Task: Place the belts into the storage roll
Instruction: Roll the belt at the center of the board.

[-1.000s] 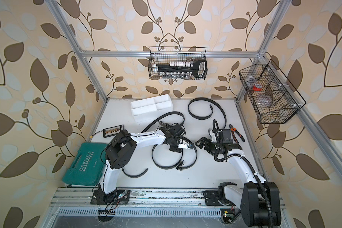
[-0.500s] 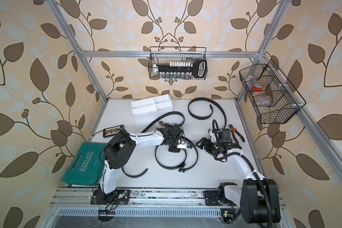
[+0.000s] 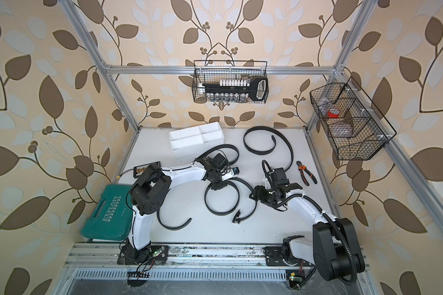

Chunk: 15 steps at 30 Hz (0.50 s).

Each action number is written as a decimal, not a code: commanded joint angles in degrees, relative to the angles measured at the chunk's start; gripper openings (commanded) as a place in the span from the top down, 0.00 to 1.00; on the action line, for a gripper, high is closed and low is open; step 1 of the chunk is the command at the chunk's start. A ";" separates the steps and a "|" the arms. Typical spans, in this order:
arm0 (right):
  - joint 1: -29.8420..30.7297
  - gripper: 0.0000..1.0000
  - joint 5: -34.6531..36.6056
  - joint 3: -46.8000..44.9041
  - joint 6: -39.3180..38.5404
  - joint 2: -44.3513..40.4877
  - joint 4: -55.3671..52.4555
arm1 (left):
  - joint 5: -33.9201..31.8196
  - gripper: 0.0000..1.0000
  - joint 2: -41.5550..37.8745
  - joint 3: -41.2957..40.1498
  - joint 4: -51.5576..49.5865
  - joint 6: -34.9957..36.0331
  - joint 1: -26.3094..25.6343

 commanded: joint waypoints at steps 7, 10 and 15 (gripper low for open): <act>2.39 0.81 10.54 7.56 -4.70 9.58 -2.95 | -15.34 1.00 5.37 4.92 -7.94 -26.01 -0.14; 0.20 0.92 11.84 11.50 -6.95 13.75 -3.78 | -17.32 1.00 8.05 10.98 -13.23 -33.02 0.10; 0.03 1.00 7.87 12.38 -5.94 14.93 -4.53 | -12.01 1.00 11.42 18.93 -20.55 -43.46 0.18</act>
